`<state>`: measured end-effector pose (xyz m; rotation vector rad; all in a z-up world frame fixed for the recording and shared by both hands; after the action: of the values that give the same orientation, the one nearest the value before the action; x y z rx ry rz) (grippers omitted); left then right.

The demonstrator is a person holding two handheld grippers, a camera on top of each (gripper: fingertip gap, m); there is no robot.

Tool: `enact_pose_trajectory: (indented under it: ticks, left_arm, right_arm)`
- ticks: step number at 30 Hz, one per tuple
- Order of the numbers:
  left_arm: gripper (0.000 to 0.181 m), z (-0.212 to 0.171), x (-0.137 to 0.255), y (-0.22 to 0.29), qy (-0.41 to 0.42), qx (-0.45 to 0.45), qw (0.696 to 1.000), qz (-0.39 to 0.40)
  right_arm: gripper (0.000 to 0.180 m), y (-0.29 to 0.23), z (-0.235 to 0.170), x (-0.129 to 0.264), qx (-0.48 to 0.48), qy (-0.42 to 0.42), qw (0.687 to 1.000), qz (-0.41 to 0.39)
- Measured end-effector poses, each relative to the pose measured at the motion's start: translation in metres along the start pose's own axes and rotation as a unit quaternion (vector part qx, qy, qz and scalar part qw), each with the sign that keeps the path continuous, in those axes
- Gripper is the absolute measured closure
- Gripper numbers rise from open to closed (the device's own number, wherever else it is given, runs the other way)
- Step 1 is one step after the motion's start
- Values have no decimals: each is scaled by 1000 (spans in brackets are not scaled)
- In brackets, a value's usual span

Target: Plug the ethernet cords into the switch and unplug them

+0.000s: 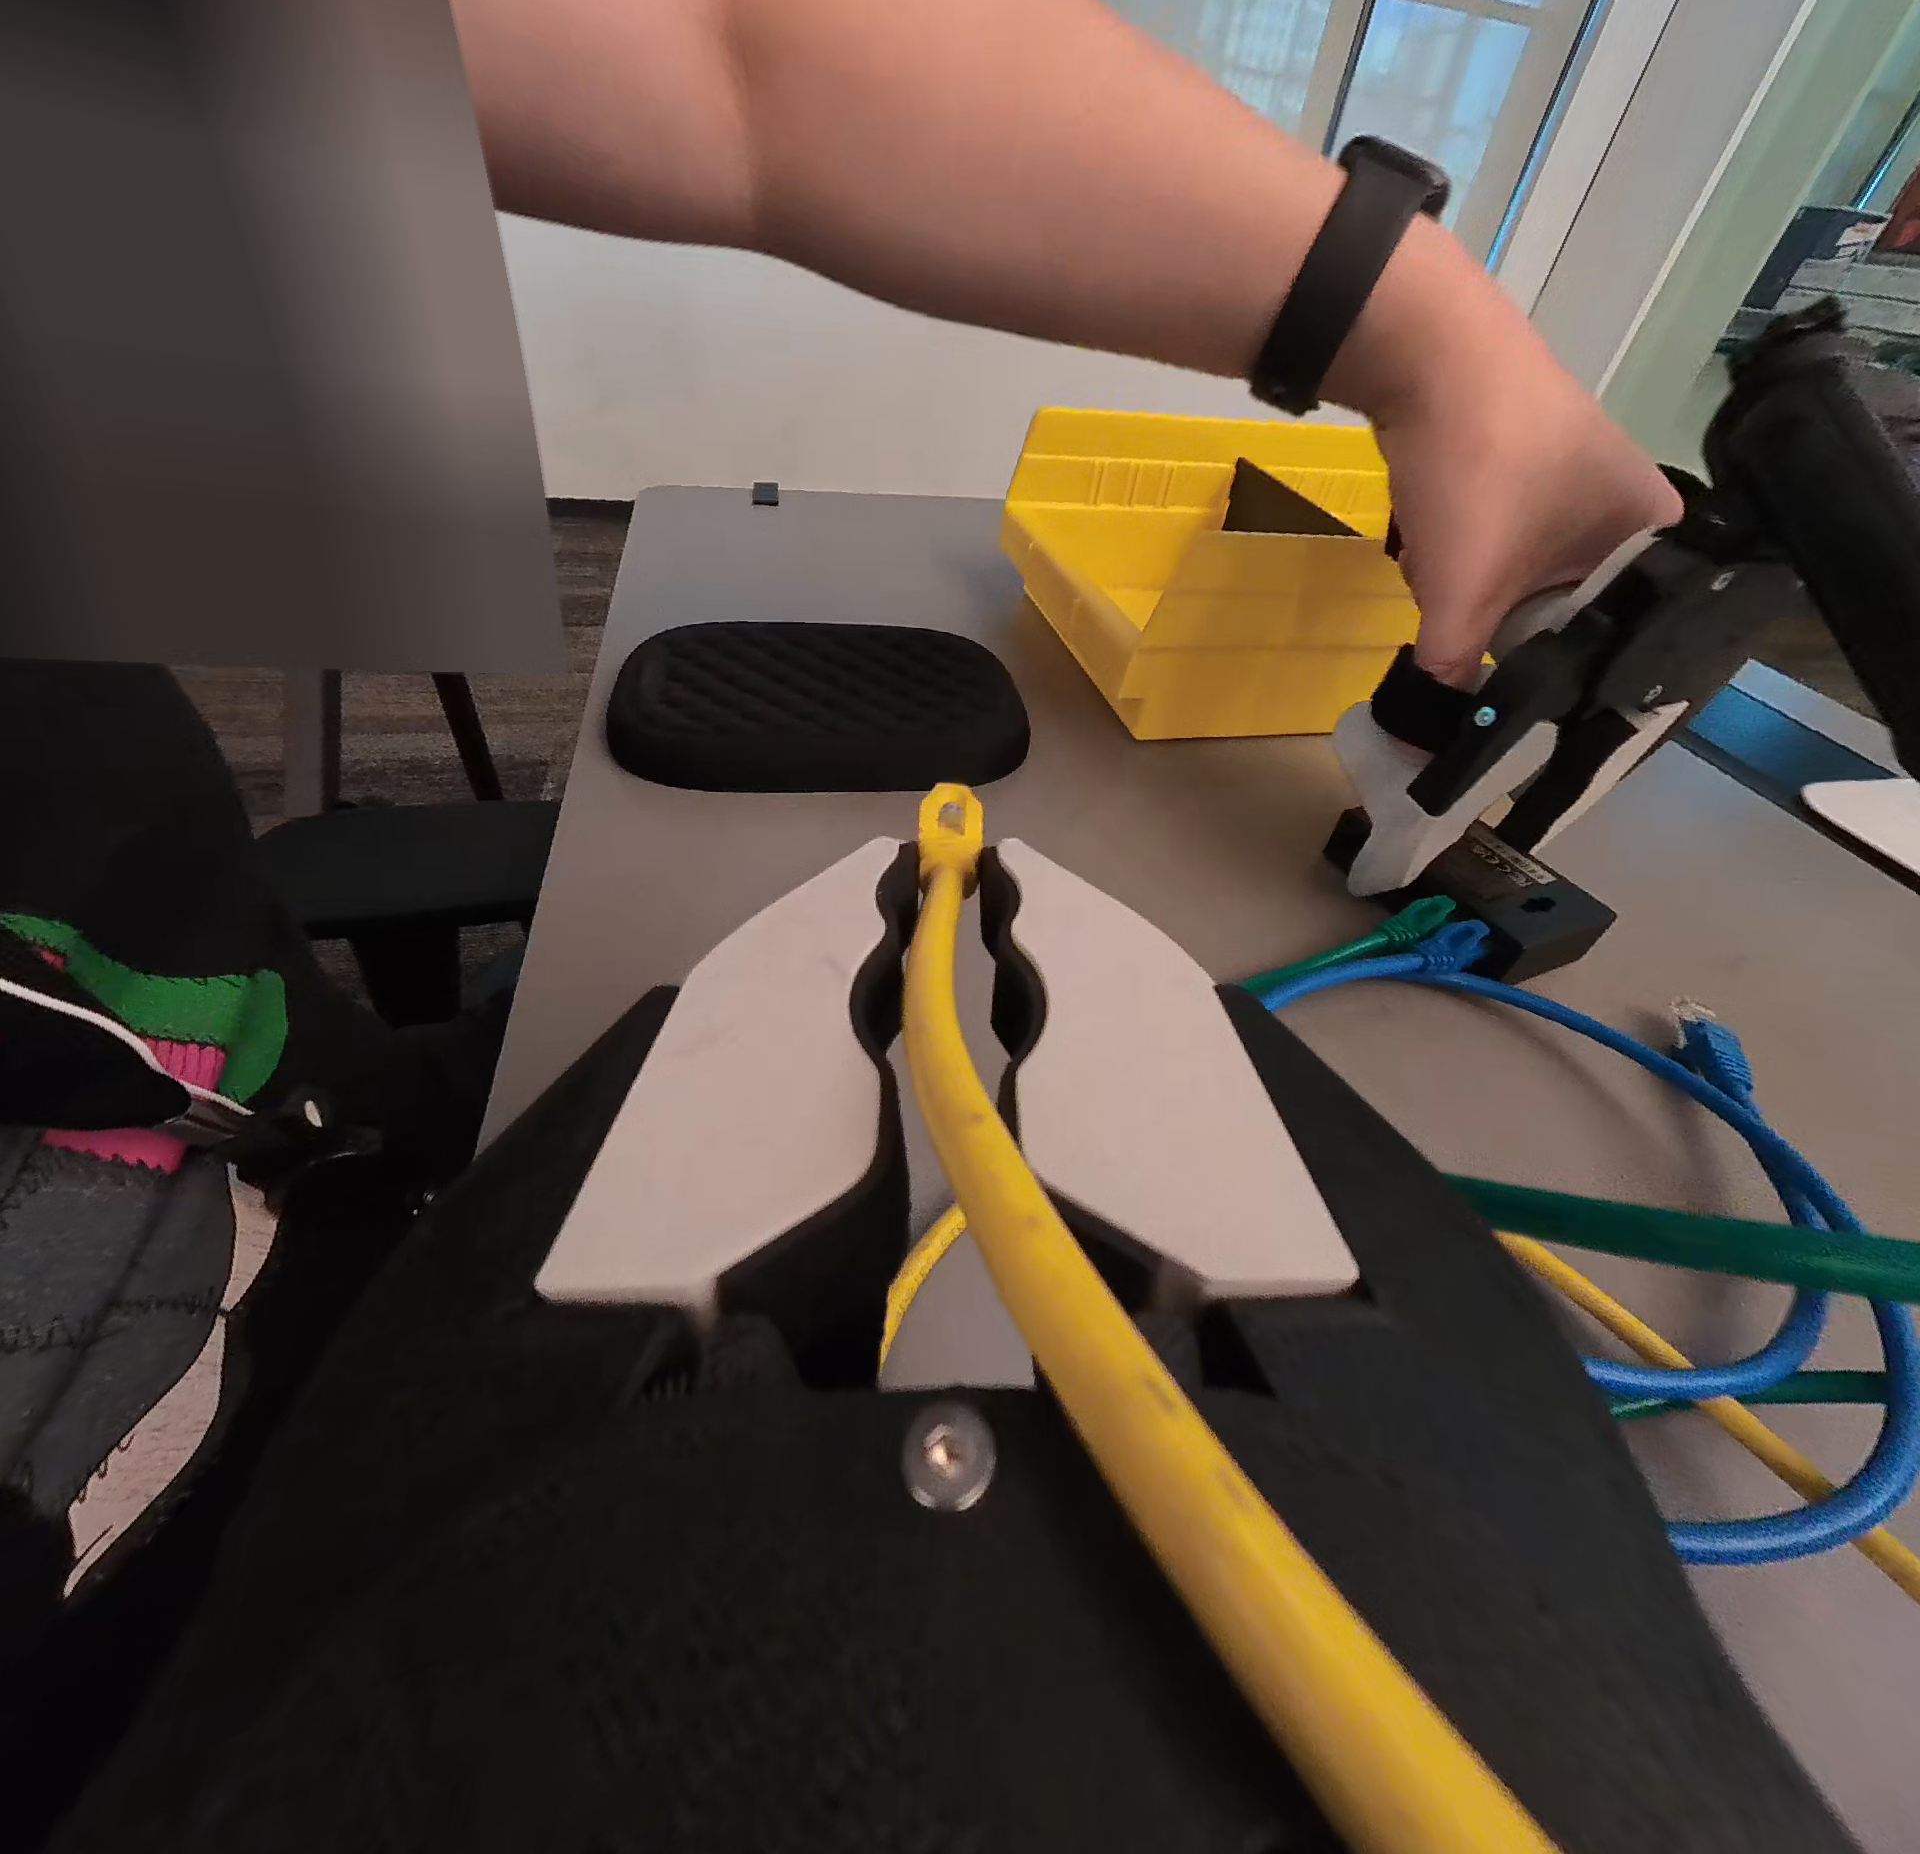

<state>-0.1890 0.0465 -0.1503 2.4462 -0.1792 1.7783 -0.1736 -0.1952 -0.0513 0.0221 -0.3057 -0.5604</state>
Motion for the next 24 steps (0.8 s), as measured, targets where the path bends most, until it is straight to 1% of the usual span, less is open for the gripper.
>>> enact_pose_trajectory:
  ticks: [3, 7, 12, 14, 15, 16, 17, 20, 24]
  left_arm:
    - [118, 2, 1, 0, -25, 15, 999, -19]
    - [115, 5, 1, -1, -48, 10, 999, -7]
    - [120, 5, 0, -2, -33, 4, 999, 13]
    - [112, 4, -1, 0, -34, -15, 999, 23]
    - [112, 4, -1, 1, -38, -13, 999, 23]
    - [113, 4, -1, 1, -41, -12, 999, 23]
    - [120, 4, 0, 0, -45, -10, 999, 23]
    - [121, 4, 0, 0, -48, 0, 999, 20]
    - [121, 6, 0, 0, -19, 15, 1000, 14]
  right_arm:
    - [167, -1, -1, -2, -1, -2, 1000, -1]
    - [167, 0, -3, -1, -2, -3, 1000, -5]
    - [167, -1, -4, -1, -1, -3, 1000, -4]
    - [167, -2, -4, -2, 5, -6, 1000, -5]
    - [167, -2, -4, -3, 7, -8, 1000, -5]
    - [167, -3, -5, -3, 8, -10, 1000, -5]
    - [167, -3, -5, -4, 9, -12, 1000, -7]
    - [167, -3, -7, -4, 13, -15, 1000, -10]
    - [167, -4, -6, -2, 10, -9, 1000, -7]
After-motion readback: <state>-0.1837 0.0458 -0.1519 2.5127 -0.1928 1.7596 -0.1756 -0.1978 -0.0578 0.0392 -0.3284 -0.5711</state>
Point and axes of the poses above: each gripper's, where its closed fingertips meet, x back along the fingers, z out of its top, y = z × x across the jaws, the point moved 1 cm from there along x, back along the fingers, and after that the axes turned 9 degrees about -y, right-handed, at the moved point
